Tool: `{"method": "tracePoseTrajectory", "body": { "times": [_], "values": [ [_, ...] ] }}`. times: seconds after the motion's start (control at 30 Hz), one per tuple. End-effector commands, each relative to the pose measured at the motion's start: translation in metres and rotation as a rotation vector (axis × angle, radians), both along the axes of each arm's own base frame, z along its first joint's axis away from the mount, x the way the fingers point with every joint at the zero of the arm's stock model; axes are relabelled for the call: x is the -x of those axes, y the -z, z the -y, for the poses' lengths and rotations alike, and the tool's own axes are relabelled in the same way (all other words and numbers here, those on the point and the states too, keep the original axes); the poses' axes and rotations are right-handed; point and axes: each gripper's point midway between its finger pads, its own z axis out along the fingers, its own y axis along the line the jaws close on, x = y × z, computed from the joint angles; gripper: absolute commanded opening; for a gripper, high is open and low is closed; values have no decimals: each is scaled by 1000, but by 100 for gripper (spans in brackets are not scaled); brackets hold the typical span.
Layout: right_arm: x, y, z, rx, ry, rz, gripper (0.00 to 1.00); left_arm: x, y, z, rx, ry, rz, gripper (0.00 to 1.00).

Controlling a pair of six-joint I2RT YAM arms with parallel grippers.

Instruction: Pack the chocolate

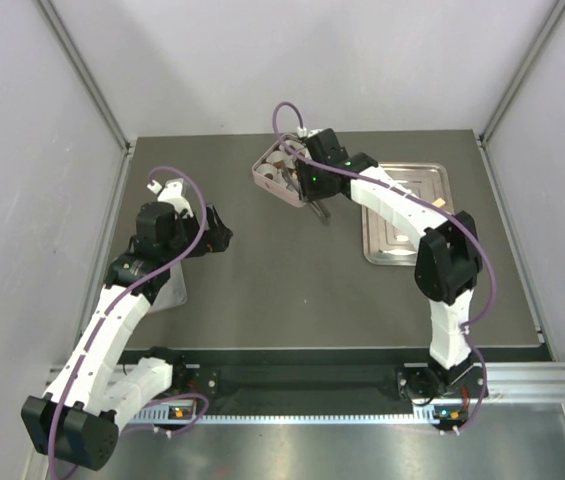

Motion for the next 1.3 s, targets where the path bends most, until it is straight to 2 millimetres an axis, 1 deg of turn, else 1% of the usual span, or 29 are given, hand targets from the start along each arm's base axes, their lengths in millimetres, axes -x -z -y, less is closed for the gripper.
{"method": "tracePoseTrajectory", "body": {
  "times": [0.0, 0.07, 0.13, 0.17, 0.27, 0.53, 0.73, 0.8, 0.93, 1.0, 1.13, 1.23, 1.27],
  "values": [
    [-16, -28, -17, -24, -12, 114, 38, -5, -16, 0, 17, -2, 65, 99],
    [-18, -18, -18, -10, -8, 103, 39, -5, -16, 0, 17, -2, 65, 99],
    [-21, -14, -20, -7, -8, 107, 38, -5, -16, 0, 16, -2, 64, 99],
    [-23, -7, -20, 1, -9, 101, 39, -5, -16, 1, 17, 0, 65, 99],
    [-27, 0, -24, 7, -14, 99, 39, -5, -16, 0, 16, -3, 64, 99],
    [-34, 8, -32, 8, -24, 112, 39, -6, -13, 2, 19, 4, 55, 99],
    [-34, 13, -36, 16, -37, 108, 42, -6, -13, 2, 18, 3, 54, 99],
    [-33, 12, -37, 19, -40, 112, 43, -6, -14, 2, 18, 2, 57, 99],
    [-34, 7, -34, 25, -32, 123, 46, -6, -14, 1, 16, 1, 57, 99],
    [-35, -3, -31, 30, -28, 145, 46, -6, -14, 1, 15, 0, 58, 99],
    [-36, -23, -21, 47, -14, 192, 47, -6, -14, 1, 16, 0, 59, 99],
    [-31, -51, -11, 37, -1, 237, 47, -7, -13, 0, 14, -3, 56, 99],
    [-30, -57, -8, 33, 4, 245, 47, -7, -14, 1, 15, -4, 57, 99]
  ]
}}
